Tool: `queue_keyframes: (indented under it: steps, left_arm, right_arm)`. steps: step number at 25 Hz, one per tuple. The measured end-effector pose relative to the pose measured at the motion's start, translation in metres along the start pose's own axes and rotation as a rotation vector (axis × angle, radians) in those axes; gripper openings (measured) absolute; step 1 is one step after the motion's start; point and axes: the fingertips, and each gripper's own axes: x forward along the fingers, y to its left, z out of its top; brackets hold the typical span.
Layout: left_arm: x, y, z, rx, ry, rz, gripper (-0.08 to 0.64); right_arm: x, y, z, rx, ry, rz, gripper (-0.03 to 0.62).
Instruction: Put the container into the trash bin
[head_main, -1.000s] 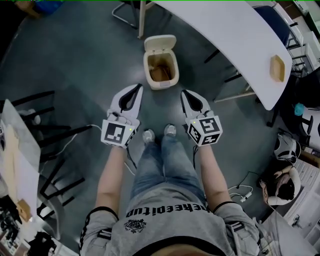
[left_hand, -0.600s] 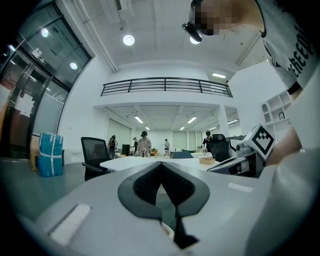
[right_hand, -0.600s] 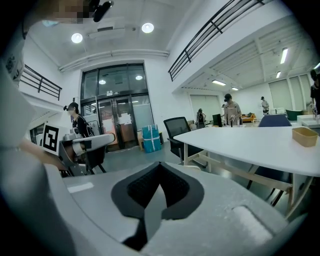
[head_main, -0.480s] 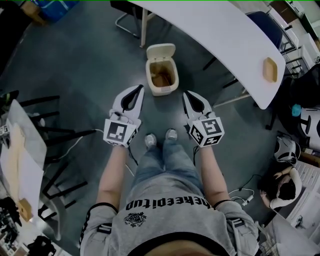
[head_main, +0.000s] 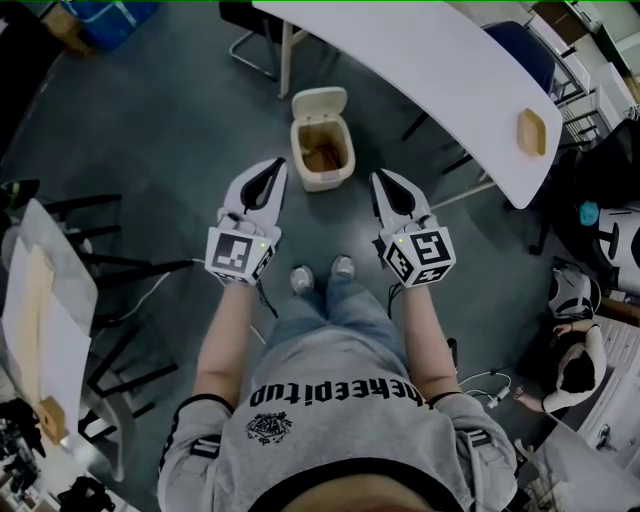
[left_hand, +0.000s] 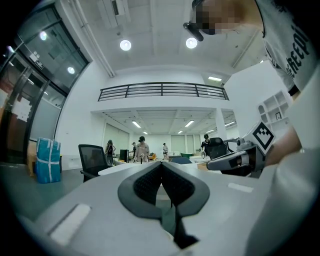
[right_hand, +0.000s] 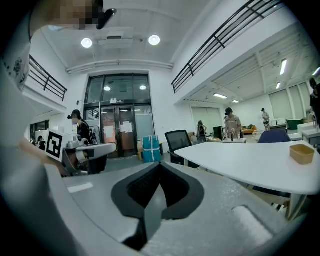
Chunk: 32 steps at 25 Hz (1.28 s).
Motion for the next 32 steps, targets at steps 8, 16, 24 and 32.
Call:
queue_keyframes:
  steps: [8, 16, 24, 32]
  left_arm:
    - [0.003, -0.006, 0.018, 0.019, -0.039, -0.015, 0.006]
    - [-0.001, -0.004, 0.032, 0.016, -0.070, -0.011, 0.006]
    - [0.000, -0.005, 0.032, 0.010, -0.072, -0.016, 0.012]
    - [0.005, -0.006, 0.037, 0.013, -0.083, -0.025, 0.014]
  right_arm:
    - [-0.007, 0.009, 0.026, -0.044, -0.069, 0.020, 0.000]
    - [-0.009, 0.015, 0.039, -0.064, -0.092, 0.014, 0.000]
    - [-0.011, 0.014, 0.043, -0.078, -0.097, 0.004, 0.000]
    - [-0.013, 0.009, 0.048, -0.077, -0.107, -0.010, 0.000]
